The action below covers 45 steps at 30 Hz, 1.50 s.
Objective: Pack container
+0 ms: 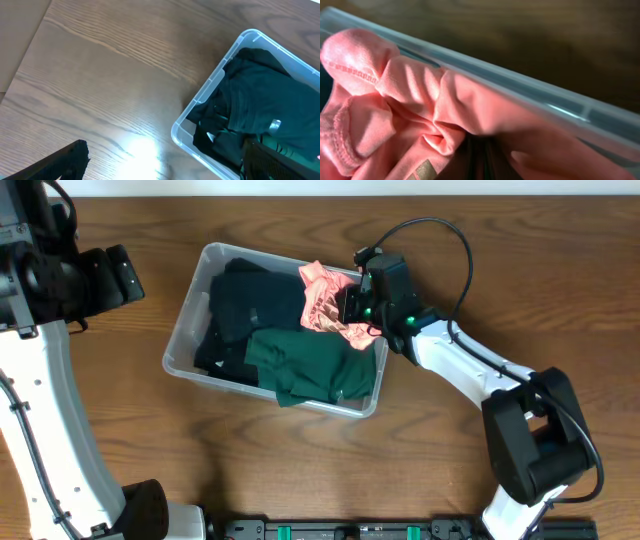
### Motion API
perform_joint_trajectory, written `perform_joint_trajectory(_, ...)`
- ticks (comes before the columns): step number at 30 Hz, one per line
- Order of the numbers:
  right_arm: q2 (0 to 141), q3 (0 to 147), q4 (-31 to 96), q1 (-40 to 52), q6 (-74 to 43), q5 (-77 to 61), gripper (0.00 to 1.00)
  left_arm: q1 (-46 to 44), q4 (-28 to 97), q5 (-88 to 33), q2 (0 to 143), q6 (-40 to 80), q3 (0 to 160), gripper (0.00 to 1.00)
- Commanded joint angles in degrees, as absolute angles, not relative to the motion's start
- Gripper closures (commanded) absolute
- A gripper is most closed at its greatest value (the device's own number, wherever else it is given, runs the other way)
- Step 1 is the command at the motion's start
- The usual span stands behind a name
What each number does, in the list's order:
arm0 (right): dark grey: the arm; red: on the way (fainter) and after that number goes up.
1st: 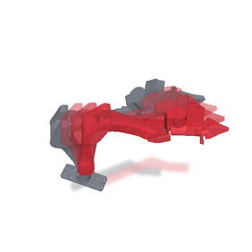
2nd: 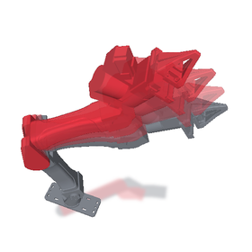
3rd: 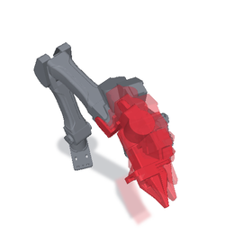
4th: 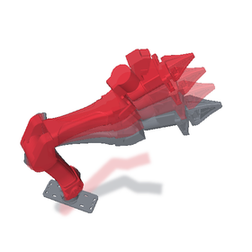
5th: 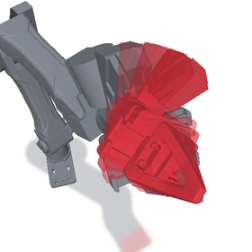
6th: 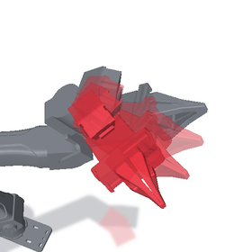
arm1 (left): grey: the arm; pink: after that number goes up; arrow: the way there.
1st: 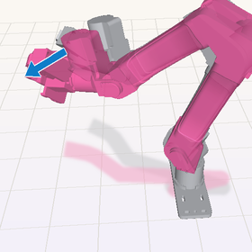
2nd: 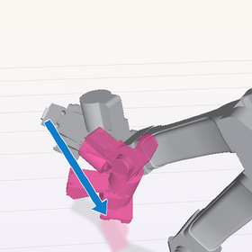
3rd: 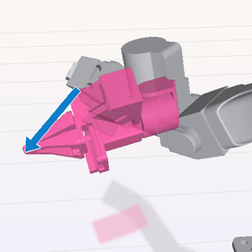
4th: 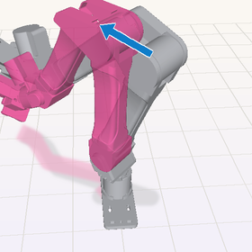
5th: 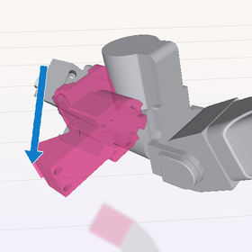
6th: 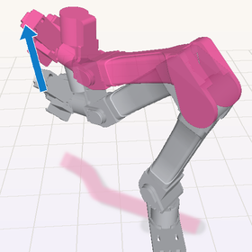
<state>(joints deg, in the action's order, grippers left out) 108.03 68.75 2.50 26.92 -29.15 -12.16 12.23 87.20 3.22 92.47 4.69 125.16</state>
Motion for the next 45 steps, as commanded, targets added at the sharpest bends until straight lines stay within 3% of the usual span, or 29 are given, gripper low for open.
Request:
perform_joint_trajectory(1,108.66,66.74,5.02,26.89,-24.71,-14.81,0.89,12.47,87.42,3.7,92.05,4.99,124.73,0.02)
perform_joint_trajectory(6,102.0,67.24,-3.33,26.52,-24.36,-23.05,0.84,12.47,87.42,3.7,92.05,4.99,124.73,0.02)
perform_joint_trajectory(9,98.19,67.4,-8.78,26.7,-24.34,-23.14,0.86,12.47,87.42,3.7,92.05,4.99,124.73,0.02)
perform_joint_trajectory(12,97.51,67.4,-15.22,27.09,-26.81,-23.11,0.97,12.47,87.42,3.7,92.05,4.99,124.73,0.02)
perform_joint_trajectory(15,99.85,67.4,-17.82,27.53,-28.69,-22.39,0.99,12.47,87.42,3.7,92.05,4.99,124.73,0.02)
perform_joint_trajectory(26,117.36,67.4,-7.99,29.65,-27.88,-23.55,0.99,12.47,87.42,3.7,92.05,4.99,124.73,0.02)
perform_joint_trajectory(34,111.44,69.36,-2.42,23.35,-23.46,-26.02,0.98,12.47,87.42,3.7,92.05,4.99,124.73,0.02)
perform_joint_trajectory(36,107.42,70.91,-1.13,21.43,-21.1,-29.41,0.87,12.47,87.42,3.7,92.05,4.99,124.73,0.02)
perform_joint_trajectory(39,100.18,73.89,3.25,18.5,-16.73,-32.71,0.51,12.47,87.42,3.7,92.05,4.99,124.73,0.02)
perform_joint_trajectory(41,95.66,75.81,7.84,16.91,-14.02,-32.84,0.34,12.47,87.42,3.7,92.05,4.99,124.73,0.02)
perform_joint_trajectory(43,90.76,77.76,13.52,15.11,-8.93,-32.69,0.08,12.47,87.42,3.7,92.05,4.99,124.73,0.02)
perform_joint_trajectory(44,88.82,78.43,15.88,14.37,-7.29,-32.1,0.01,12.47,87.42,3.7,92.05,4.99,124.73,0.02)
perform_joint_trajectory(45,87.02,79.02,18.04,13.69,-6.26,-30.94,0.01,12.47,87.42,3.7,92.05,4.99,124.73,0.02)
